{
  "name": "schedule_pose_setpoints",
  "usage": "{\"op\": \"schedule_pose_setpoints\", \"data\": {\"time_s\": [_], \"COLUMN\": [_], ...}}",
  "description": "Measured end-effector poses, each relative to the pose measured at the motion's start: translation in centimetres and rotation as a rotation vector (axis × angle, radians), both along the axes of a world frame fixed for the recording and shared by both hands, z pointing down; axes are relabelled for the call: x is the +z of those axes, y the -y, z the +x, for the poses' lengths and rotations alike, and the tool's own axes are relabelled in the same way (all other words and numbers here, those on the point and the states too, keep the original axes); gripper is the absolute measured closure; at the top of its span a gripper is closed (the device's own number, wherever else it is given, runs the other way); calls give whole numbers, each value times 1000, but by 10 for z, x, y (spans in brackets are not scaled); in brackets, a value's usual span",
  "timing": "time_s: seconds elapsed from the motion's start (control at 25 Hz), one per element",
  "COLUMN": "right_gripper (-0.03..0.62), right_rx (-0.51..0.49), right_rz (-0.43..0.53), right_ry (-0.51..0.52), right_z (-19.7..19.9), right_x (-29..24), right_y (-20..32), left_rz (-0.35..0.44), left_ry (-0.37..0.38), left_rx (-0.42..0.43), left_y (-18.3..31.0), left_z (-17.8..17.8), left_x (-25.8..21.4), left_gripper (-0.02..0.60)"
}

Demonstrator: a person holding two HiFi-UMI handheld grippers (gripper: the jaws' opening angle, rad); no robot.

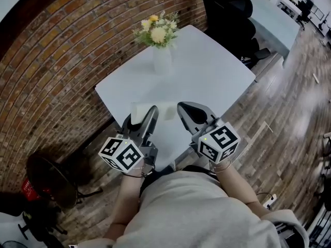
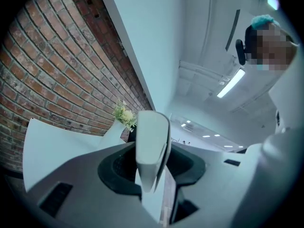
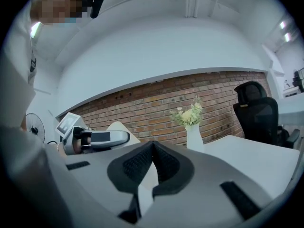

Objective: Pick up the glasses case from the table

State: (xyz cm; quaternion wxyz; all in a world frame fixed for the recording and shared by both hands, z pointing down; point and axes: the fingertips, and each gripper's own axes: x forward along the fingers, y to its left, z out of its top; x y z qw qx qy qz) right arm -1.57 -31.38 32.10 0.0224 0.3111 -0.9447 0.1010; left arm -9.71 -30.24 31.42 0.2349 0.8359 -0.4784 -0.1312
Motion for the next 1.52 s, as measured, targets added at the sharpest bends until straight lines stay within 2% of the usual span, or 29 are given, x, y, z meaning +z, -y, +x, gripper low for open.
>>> {"op": "schedule_pose_setpoints", "data": {"time_s": [0.24, 0.36, 0.68, 0.88, 1.2, 1.52], "right_gripper": [595, 595, 595, 595, 595, 595], "right_rx": [-2, 9, 45, 30, 29, 34], "right_rz": [-22, -24, -34, -28, -27, -33], "right_ry": [-34, -44, -9, -42, -46, -39], "right_z": [1, 2, 5, 3, 5, 1], "right_x": [11, 14, 14, 19, 19, 20], "right_y": [-1, 1, -1, -4, -4, -5], "left_rz": [-16, -31, -20, -11, -11, -26], "left_ry": [-29, -18, -41, -4, -5, -39], "left_rx": [16, 18, 11, 17, 5, 15], "left_y": [-5, -8, -10, -10, -11, -15], "left_z": [9, 12, 13, 17, 13, 13], "left_x": [8, 12, 11, 12, 10, 14], "left_gripper": [430, 430, 429, 430, 430, 430]}}
